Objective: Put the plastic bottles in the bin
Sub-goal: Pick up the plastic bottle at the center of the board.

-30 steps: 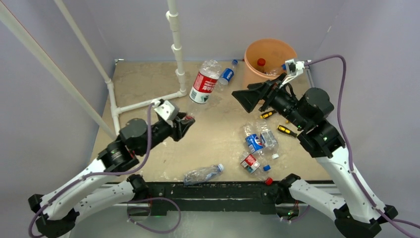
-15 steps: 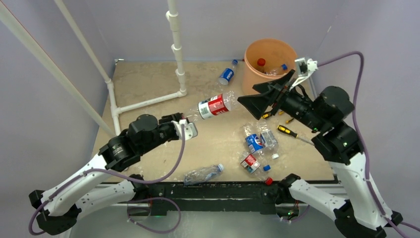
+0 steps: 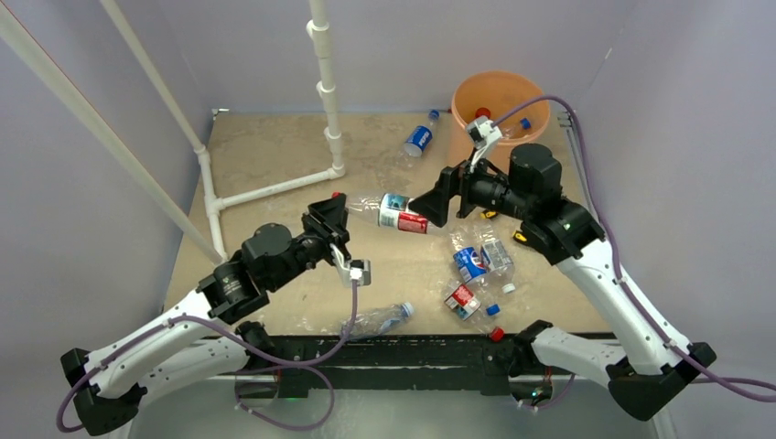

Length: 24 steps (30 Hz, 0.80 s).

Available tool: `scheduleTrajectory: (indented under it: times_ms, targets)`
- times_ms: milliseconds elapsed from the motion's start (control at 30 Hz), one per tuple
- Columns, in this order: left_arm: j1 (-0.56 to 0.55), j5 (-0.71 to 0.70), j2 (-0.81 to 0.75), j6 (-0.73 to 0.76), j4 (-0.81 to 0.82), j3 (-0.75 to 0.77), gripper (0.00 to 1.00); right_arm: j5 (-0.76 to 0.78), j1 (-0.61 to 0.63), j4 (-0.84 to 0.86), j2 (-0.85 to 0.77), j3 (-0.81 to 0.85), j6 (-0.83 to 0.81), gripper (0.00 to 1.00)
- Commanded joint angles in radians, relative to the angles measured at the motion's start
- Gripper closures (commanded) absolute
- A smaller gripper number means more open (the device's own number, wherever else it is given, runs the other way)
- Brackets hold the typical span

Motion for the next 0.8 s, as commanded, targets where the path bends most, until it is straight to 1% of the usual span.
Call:
scheduleTrajectory:
  times_ms: [0, 100, 167, 233, 400, 500, 667, 767]
  targets:
    - [-0.005, 0.128, 0.028, 0.160, 0.115, -0.002, 1.00, -0.059, -0.002, 0.144, -0.021, -0.011, -0.017, 0.01]
    - [-0.010, 0.142, 0.061, 0.238, 0.100, 0.004, 1.00, -0.124, -0.002, 0.072, 0.054, 0.041, -0.074, 0.01]
    - [-0.017, 0.123, 0.080, 0.285, 0.075, 0.022, 1.00, -0.170, -0.002, 0.026, 0.089, 0.063, -0.105, 0.01]
    - [-0.028, 0.078, 0.091, 0.334, 0.065, 0.030, 1.00, -0.203, -0.002, 0.024, 0.093, 0.047, -0.111, 0.01]
    - [-0.035, 0.007, 0.073, 0.444, 0.068, 0.006, 1.00, -0.155, -0.002, 0.001, 0.079, -0.023, -0.102, 0.01]
    - [-0.042, -0.042, 0.053, 0.504, 0.051, -0.007, 1.00, -0.171, -0.001, -0.009, 0.067, -0.080, -0.102, 0.01]
    - [-0.042, -0.046, 0.048, 0.534, 0.057, -0.007, 1.00, -0.189, 0.010, 0.006, 0.074, -0.130, -0.094, 0.01]
    - [-0.043, -0.043, 0.068, 0.543, 0.056, 0.008, 1.00, -0.199, 0.049, 0.018, 0.099, -0.127, -0.092, 0.01]
